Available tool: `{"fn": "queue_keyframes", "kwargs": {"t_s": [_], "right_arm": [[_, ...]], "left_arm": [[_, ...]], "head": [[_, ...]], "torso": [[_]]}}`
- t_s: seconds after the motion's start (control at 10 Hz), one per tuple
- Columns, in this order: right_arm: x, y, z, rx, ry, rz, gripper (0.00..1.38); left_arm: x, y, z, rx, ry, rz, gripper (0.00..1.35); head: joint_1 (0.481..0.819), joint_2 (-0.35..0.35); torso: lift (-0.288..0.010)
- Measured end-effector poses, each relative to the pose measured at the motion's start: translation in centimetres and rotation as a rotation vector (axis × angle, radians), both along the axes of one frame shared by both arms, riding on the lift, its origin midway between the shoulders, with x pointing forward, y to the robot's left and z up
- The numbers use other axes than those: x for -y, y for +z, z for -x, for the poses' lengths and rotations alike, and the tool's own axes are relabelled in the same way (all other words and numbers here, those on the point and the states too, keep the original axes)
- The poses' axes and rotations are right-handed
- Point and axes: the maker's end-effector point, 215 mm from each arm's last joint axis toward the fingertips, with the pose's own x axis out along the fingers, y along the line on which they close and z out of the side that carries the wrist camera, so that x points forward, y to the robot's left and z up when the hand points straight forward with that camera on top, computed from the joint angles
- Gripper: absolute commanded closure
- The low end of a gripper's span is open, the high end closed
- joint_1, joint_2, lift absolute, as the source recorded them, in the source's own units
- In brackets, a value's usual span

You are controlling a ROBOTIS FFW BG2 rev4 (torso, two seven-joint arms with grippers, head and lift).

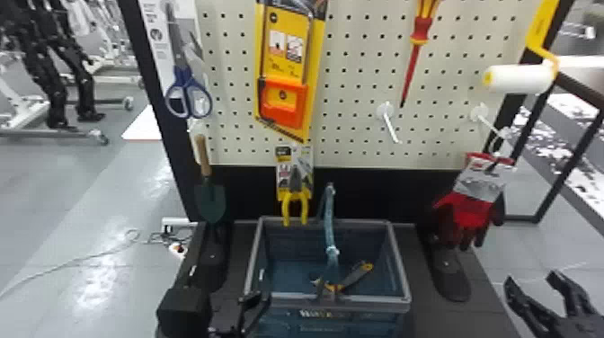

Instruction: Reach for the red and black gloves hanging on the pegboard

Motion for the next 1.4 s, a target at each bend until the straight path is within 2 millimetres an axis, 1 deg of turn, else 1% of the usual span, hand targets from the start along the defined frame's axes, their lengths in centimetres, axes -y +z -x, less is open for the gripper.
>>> {"fn": "queue_keyframes", "kwargs": {"t_s": [0.4,0.6,0.7,0.9,1.1,1.4], "right_arm": [[-0.2,0.9,-0.1,0.007,0.004,0.024,0.53],[-0.1,0.7,-0.3,-0.006,0.004,0.018,0.53],[-0.1,0.7,-0.7,-0.011,0.005,0.012,0.53],[-0.7,0.8,-2.4,-0.025,0.041,-0.012,0.53],[0.0,1.3,-4.6,-0.039,0.08,-0.012,0.52],[1.5,3.4,-8.0,-0.036,0.122,-0.027,0.52]], "left_arm": [[0.0,0.0,0.0,0.0,0.001,0.0,0.09],[0.0,0.0,0.0,-0.001,0.002,0.0,0.09],[0.0,-0.1,0.0,-0.001,0.002,0.0,0.09],[0.0,0.0,0.0,-0.001,0.001,0.0,0.09],[0.0,-0.1,0.0,-0.001,0.0,0.0,0.09],[0.0,0.0,-0.1,0.001,-0.001,-0.001,0.09]], "head": [[0.549,0.0],[0.549,0.0],[0.549,0.0],[0.549,0.0],[0.549,0.0],[0.549,0.0]], "torso": [[-0.1],[-0.1],[-0.1],[-0.1],[-0.1],[-0.1]]}}
